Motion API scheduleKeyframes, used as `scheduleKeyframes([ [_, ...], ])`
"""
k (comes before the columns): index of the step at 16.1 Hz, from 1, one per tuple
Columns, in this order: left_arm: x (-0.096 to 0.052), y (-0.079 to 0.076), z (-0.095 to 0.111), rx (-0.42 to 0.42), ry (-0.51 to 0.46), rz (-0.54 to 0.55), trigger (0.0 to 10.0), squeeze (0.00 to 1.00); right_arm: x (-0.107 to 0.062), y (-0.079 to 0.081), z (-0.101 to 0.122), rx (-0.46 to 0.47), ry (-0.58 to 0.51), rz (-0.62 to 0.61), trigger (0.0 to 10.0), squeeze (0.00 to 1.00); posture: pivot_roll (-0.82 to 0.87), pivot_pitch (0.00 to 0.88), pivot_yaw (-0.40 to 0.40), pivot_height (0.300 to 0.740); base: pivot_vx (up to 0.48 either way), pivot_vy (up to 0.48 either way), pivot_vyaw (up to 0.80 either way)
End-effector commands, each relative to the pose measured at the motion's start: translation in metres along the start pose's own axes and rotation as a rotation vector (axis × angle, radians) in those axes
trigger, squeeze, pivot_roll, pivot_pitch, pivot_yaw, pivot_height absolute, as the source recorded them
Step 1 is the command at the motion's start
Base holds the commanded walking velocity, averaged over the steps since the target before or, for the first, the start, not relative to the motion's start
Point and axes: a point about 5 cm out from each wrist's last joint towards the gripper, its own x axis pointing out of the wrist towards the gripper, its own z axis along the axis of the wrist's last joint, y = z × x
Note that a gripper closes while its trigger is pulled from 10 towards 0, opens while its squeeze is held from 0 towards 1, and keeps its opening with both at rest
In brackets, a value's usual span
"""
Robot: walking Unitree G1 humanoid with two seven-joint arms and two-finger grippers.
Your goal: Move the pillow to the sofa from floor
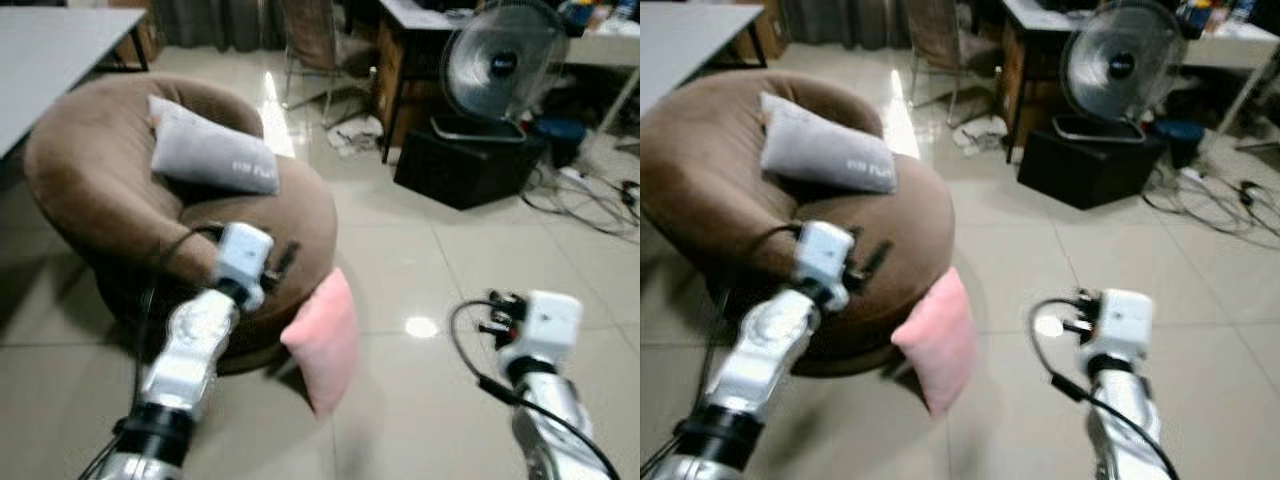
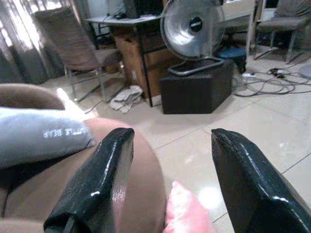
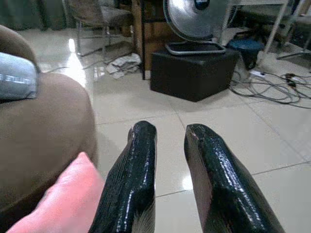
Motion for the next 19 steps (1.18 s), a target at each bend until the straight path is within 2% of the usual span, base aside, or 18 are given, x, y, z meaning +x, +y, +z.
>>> scheduleKeyframes([
  [1, -0.0024, 0.0116, 0.0022, 0.026, 0.000, 0.031, 10.0, 0.00, 0.0017, 0.0069, 0.0020, 0.017, -0.005, 0.016, 10.0, 0.00, 0.05, 0.007, -0.043, 0.740, 0.330, 0.000, -0.68],
  [2, -0.0022, 0.0115, 0.0023, 0.026, -0.001, 0.031, 10.0, 0.00, 0.0018, 0.0071, 0.0017, 0.026, -0.003, 0.019, 10.0, 0.00, 0.05, 0.007, -0.043, 0.740, 0.334, 0.000, -0.79],
  [3, -0.0017, 0.0114, 0.0025, 0.027, -0.001, 0.030, 10.0, 0.00, 0.0018, 0.0076, 0.0015, 0.039, -0.001, 0.025, 10.0, 0.72, 0.05, 0.006, -0.043, 0.740, 0.330, 0.000, -0.79],
  [4, -0.0015, 0.0117, 0.0026, 0.027, -0.001, 0.030, 10.0, 0.00, 0.0016, 0.0083, 0.0018, 0.040, -0.002, 0.027, 10.0, 1.00, 0.05, 0.006, -0.043, 0.740, 0.326, 0.000, -0.79],
  [13, -0.0008, 0.0113, 0.0016, 0.030, -0.001, 0.028, 10.0, 0.00, 0.0034, 0.0071, 0.0018, 0.028, -0.004, 0.026, 10.0, 1.00, 0.05, 0.000, -0.043, 0.740, 0.318, 0.000, -0.79],
  [14, -0.0006, 0.0111, 0.0017, 0.030, -0.002, 0.028, 10.0, 0.00, 0.0038, 0.0064, 0.0013, 0.015, -0.004, 0.020, 10.0, 0.03, 0.05, 0.000, -0.043, 0.740, 0.311, 0.000, -0.48],
  [15, -0.0003, 0.0107, 0.0022, 0.031, -0.008, 0.027, 10.0, 0.00, 0.0042, 0.0063, 0.0008, -0.001, -0.006, 0.019, 10.0, 0.00, 0.05, 0.000, -0.041, 0.740, 0.307, 0.000, 0.00],
  [19, -0.0006, 0.0077, 0.0041, 0.023, -0.039, 0.013, 10.0, 0.00, 0.0039, 0.0087, 0.0004, -0.031, -0.008, 0.053, 10.0, 0.00, 0.05, 0.000, -0.036, 0.740, 0.000, 0.000, 0.00],
])
